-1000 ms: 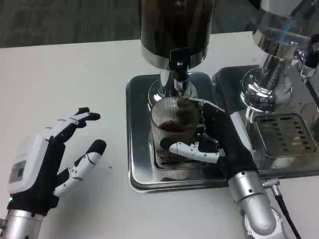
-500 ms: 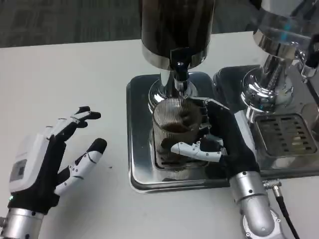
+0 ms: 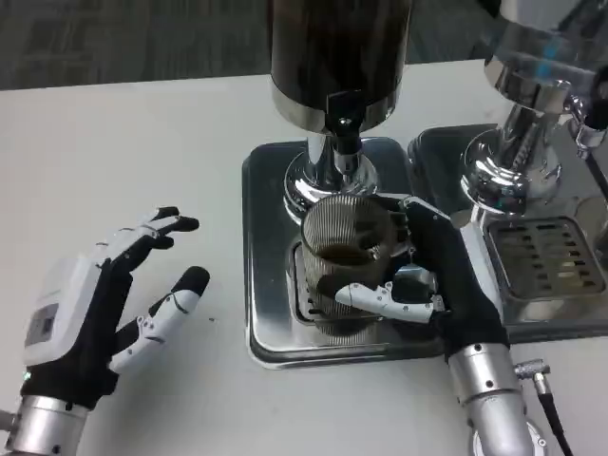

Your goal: Grasp the cup under the faucet to collect the drink, then remove the cup.

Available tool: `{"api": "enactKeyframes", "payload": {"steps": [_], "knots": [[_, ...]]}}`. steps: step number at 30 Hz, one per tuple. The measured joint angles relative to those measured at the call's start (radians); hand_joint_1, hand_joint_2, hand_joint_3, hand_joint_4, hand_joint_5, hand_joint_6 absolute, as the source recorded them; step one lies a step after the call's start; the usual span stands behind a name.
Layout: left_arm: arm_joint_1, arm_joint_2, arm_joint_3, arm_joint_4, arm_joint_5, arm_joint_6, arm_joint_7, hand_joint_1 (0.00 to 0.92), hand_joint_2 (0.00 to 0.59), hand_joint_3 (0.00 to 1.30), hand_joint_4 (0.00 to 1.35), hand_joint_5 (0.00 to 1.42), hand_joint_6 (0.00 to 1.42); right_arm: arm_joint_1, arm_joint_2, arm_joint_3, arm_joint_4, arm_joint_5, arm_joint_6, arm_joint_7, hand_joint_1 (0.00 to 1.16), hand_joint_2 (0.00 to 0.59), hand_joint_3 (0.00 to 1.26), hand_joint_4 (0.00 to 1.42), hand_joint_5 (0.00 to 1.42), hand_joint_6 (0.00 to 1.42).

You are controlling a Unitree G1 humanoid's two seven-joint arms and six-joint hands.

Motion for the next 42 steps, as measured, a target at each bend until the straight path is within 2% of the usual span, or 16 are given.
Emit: {"api": "enactKeyframes", "payload": {"steps": [5, 8, 12, 18, 31, 37, 42], "knots": [[-0.006, 0.000, -0.002, 0.000, 0.008, -0.002, 0.001, 0.000, 0.230, 0.36, 0.19, 0.34, 0.19, 0.030, -0.003, -0.003, -0.050, -0.015, 0.014, -0.018, 1.06, 0.175, 0.53, 0.56, 0.63, 0.87], [-0.006, 0.000, -0.002, -0.003, 0.026, 0.000, 0.020, 0.000, 0.228, 0.36, 0.18, 0.34, 0.19, 0.051, -0.017, 0.000, -0.103, -0.046, 0.017, -0.028, 1.08, 0.165, 0.55, 0.58, 0.64, 0.89], [-0.006, 0.000, -0.003, -0.004, 0.040, 0.001, 0.023, 0.000, 0.223, 0.35, 0.17, 0.33, 0.19, 0.074, -0.026, 0.000, -0.133, -0.050, 0.019, -0.028, 1.08, 0.164, 0.55, 0.59, 0.66, 0.90], [-0.006, 0.006, -0.018, -0.025, 0.088, 0.033, 0.030, 0.000, 0.216, 0.28, 0.09, 0.25, 0.14, 0.103, -0.028, 0.001, -0.163, -0.057, 0.036, -0.027, 1.08, 0.164, 0.56, 0.60, 0.67, 0.92], [-0.001, 0.034, -0.036, -0.050, 0.082, 0.048, 0.018, 0.000, 0.204, 0.25, 0.05, 0.22, 0.12, 0.175, -0.034, 0.004, -0.314, -0.055, 0.057, 0.017, 1.09, 0.154, 0.57, 0.64, 0.71, 1.00], [0.015, 0.044, -0.042, -0.064, 0.083, 0.049, 0.004, 0.000, 0.200, 0.17, 0.00, 0.14, 0.06, 0.222, -0.036, 0.004, -0.376, -0.036, 0.071, 0.050, 1.08, 0.153, 0.57, 0.64, 0.72, 1.00], [0.045, 0.084, -0.042, -0.126, 0.086, 0.070, -0.053, 0.000, 0.188, 0.01, 0.00, 0.03, 0.00, 0.279, -0.037, 0.008, -0.459, -0.017, 0.095, 0.095, 1.08, 0.162, 0.57, 0.64, 0.73, 1.02]]}}
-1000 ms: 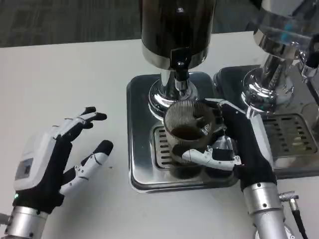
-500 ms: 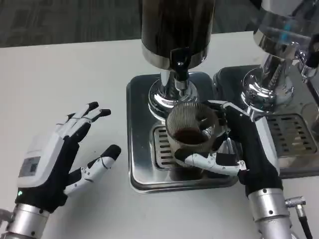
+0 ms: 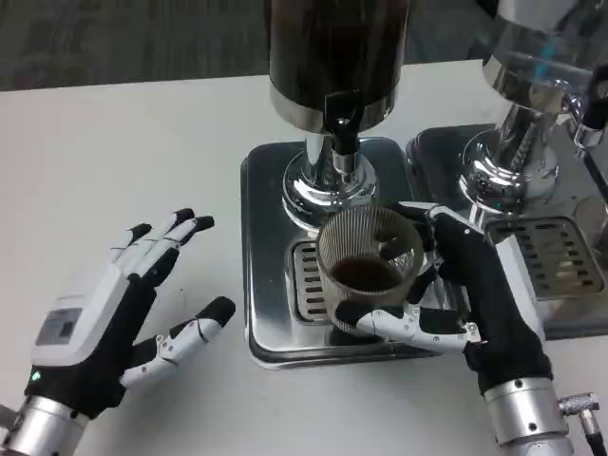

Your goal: Grasp the cup under the faucet to collect the drink, then remove the cup.

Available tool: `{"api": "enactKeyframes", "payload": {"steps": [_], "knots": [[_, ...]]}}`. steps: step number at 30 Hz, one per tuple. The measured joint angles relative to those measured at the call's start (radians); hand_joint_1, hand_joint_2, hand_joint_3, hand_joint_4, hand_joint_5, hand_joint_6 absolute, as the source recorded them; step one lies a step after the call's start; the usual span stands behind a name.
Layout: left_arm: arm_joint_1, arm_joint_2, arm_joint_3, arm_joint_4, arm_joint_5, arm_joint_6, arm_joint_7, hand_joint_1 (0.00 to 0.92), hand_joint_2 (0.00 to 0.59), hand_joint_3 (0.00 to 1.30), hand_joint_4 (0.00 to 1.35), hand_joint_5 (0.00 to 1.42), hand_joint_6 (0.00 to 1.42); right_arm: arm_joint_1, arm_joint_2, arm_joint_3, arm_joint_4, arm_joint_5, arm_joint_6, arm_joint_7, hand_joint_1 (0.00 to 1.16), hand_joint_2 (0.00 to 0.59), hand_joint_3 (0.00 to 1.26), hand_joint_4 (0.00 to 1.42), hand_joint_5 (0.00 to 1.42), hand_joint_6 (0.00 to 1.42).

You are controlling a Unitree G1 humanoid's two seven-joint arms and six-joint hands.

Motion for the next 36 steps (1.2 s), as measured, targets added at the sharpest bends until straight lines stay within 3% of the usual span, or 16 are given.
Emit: {"api": "enactKeyframes", "payload": {"steps": [7, 15, 21, 26, 36], "knots": [[0.088, 0.059, 0.002, -0.120, 0.003, 0.029, -0.064, 0.000, 0.182, 0.00, 0.00, 0.00, 0.00, 0.046, -0.029, 0.011, -0.128, 0.029, 0.055, 0.101, 1.08, 0.164, 0.57, 0.64, 0.73, 1.02], [0.188, 0.100, 0.008, -0.186, 0.032, 0.035, -0.065, 0.000, 0.182, 0.00, 0.00, 0.00, 0.00, 0.122, -0.036, 0.032, -0.232, 0.062, 0.078, 0.163, 1.08, 0.164, 0.57, 0.65, 0.74, 1.03], [0.268, 0.100, 0.039, -0.240, 0.034, 0.037, -0.059, 0.000, 0.185, 0.00, 0.00, 0.00, 0.00, 0.140, -0.039, 0.039, -0.258, 0.070, 0.091, 0.193, 1.08, 0.163, 0.57, 0.65, 0.74, 1.05], [0.319, 0.097, 0.052, -0.309, 0.033, 0.044, -0.059, 0.000, 0.186, 0.00, 0.00, 0.00, 0.00, 0.163, -0.078, 0.039, -0.345, 0.095, 0.120, 0.256, 1.07, 0.163, 0.57, 0.65, 0.74, 1.05], [0.413, 0.085, 0.071, -0.380, 0.043, 0.072, -0.059, 0.000, 0.183, 0.00, 0.00, 0.00, 0.00, 0.209, -0.094, 0.072, -0.458, 0.109, 0.176, 0.310, 1.06, 0.161, 0.57, 0.65, 0.75, 1.06]]}}
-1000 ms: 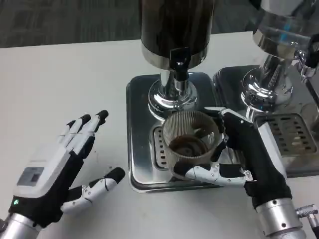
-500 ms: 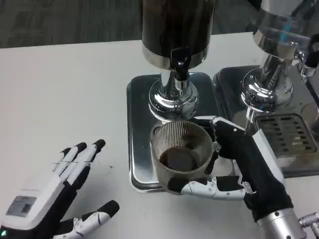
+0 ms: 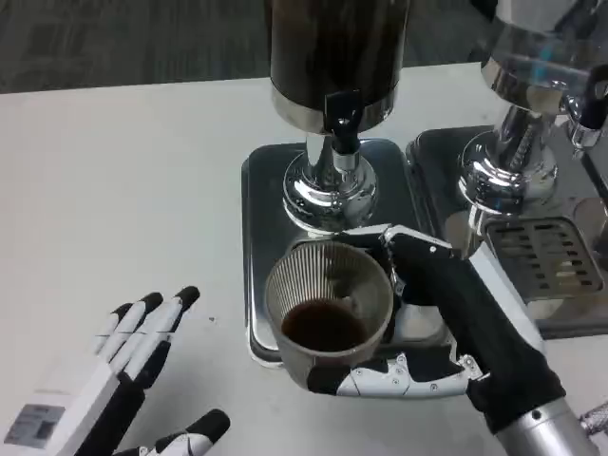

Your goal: Grasp the cup under the faucet to collect the drink, then remove the cup.

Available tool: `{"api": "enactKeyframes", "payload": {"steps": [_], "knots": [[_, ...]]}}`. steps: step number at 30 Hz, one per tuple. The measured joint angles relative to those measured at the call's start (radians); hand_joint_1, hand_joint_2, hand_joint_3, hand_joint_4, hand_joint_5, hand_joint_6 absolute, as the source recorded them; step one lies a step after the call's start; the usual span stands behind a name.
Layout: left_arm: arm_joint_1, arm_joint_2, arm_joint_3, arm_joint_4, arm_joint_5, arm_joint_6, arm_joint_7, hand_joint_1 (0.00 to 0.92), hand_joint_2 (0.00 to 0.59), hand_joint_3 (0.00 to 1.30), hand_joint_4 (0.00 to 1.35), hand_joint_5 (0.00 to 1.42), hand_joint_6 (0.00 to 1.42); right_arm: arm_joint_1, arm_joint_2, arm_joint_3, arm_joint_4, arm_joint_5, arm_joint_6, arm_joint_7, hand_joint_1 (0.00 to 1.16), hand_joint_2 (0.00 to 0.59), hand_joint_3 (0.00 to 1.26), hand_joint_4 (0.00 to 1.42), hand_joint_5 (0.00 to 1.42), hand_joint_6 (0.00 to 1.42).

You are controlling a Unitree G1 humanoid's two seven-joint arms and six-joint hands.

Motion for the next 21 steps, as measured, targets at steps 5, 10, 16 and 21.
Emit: {"api": "enactKeyframes", "payload": {"steps": [5, 10, 16, 21], "knots": [[0.051, 0.000, 0.014, -0.041, 0.027, 0.018, -0.002, 0.000, 0.179, 0.00, 0.00, 0.00, 0.00, 0.039, -0.013, 0.002, -0.027, 0.017, 0.020, 0.019, 1.05, 0.164, 0.57, 0.65, 0.75, 1.06], [0.073, -0.009, 0.016, -0.062, 0.044, 0.026, 0.013, 0.000, 0.176, 0.00, 0.00, 0.00, 0.00, 0.054, -0.017, 0.009, -0.063, 0.031, 0.034, 0.030, 1.05, 0.167, 0.57, 0.65, 0.75, 1.06], [0.077, -0.028, 0.026, -0.064, 0.074, 0.015, 0.088, 0.000, 0.160, 0.00, 0.00, 0.00, 0.00, 0.054, -0.015, 0.016, -0.064, 0.035, 0.050, 0.038, 1.04, 0.168, 0.57, 0.65, 0.75, 1.05], [0.076, -0.031, 0.028, -0.062, 0.074, 0.009, 0.109, 0.000, 0.144, 0.00, 0.00, 0.00, 0.00, 0.054, -0.013, 0.013, -0.064, 0.035, 0.051, 0.038, 1.04, 0.167, 0.57, 0.66, 0.74, 1.05]]}}
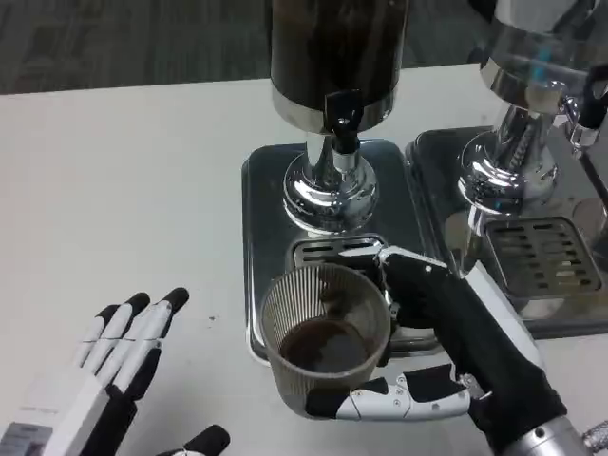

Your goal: Grasp the cup under the faucet to collect the drink, then remove the cup.

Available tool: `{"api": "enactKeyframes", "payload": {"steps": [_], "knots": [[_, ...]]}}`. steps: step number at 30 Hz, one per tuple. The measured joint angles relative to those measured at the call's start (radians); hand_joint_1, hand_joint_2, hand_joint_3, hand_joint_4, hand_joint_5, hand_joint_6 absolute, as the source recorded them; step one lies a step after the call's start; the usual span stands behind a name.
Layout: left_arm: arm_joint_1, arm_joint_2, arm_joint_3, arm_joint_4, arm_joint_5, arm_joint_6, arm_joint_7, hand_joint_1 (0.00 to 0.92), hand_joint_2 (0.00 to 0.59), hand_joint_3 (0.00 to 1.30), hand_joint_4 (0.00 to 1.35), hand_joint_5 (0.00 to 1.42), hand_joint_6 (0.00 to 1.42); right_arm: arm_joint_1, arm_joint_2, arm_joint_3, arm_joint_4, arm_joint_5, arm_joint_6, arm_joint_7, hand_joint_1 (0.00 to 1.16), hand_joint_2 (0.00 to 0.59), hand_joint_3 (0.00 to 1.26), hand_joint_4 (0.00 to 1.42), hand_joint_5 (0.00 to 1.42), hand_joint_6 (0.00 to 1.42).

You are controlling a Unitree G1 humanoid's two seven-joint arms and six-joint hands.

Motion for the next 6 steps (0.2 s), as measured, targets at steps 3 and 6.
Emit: {"api": "enactKeyframes", "payload": {"steps": [3, 6], "knots": [[-0.001, 0.000, 0.001, 0.003, -0.002, 0.000, 0.002, 0.000, 0.143, 0.00, 0.00, 0.00, 0.00, 0.000, 0.000, -0.001, 0.000, 0.001, 0.000, 0.000, 1.03, 0.167, 0.57, 0.66, 0.74, 1.05], [-0.002, -0.004, 0.004, 0.010, -0.007, 0.004, -0.004, 0.000, 0.142, 0.00, 0.00, 0.00, 0.00, 0.000, 0.001, -0.001, 0.000, 0.002, 0.000, 0.000, 1.03, 0.167, 0.57, 0.66, 0.74, 1.04]]}}
